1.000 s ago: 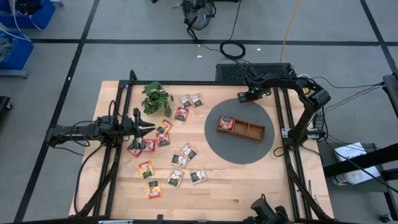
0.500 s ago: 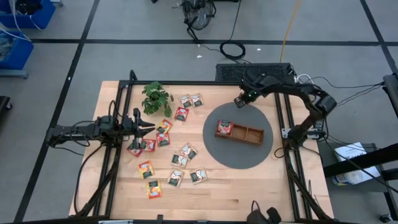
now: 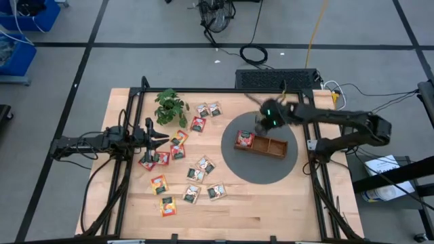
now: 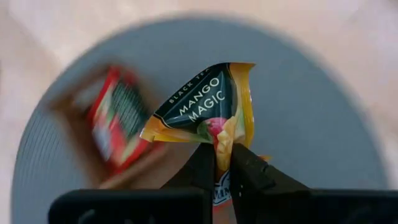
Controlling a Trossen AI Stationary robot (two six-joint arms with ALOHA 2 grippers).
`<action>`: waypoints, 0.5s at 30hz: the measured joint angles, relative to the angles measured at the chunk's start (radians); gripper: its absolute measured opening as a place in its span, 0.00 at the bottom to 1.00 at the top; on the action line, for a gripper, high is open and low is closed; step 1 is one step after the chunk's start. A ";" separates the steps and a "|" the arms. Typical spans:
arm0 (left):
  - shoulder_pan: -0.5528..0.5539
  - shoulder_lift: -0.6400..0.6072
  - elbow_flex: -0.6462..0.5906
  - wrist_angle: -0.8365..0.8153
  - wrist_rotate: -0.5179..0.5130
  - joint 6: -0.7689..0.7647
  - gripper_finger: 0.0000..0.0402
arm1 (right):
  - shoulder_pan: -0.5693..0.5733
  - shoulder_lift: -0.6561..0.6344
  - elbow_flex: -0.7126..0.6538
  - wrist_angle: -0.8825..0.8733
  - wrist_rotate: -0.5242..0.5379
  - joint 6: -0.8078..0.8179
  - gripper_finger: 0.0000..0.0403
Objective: Pick & Place Tea
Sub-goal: Put the yellow tea bag into the middle section of the wooden organizer
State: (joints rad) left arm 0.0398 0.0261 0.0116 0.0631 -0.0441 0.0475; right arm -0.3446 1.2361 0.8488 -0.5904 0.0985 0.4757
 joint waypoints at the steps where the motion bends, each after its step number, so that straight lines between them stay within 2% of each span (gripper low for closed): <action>1: 0.000 0.000 0.000 0.000 0.000 0.000 0.18 | 0.053 -0.022 -0.026 0.000 0.022 0.045 0.04; 4: 0.000 0.000 0.000 0.000 0.000 0.000 0.18 | 0.220 -0.083 -0.094 0.009 0.142 0.205 0.04; 8: 0.000 0.000 0.000 0.000 0.000 0.000 0.18 | 0.446 -0.113 -0.161 0.099 0.393 0.415 0.04; 12: 0.000 0.000 0.000 0.000 0.000 0.000 0.18 | 0.621 -0.065 -0.208 0.269 0.674 0.521 0.04; 15: 0.000 0.000 0.000 0.000 0.000 0.000 0.18 | 0.679 0.007 -0.213 0.331 0.796 0.582 0.04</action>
State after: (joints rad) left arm 0.0395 0.0258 0.0116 0.0631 -0.0441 0.0475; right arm 0.3349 1.2427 0.6353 -0.2591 0.8944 1.0581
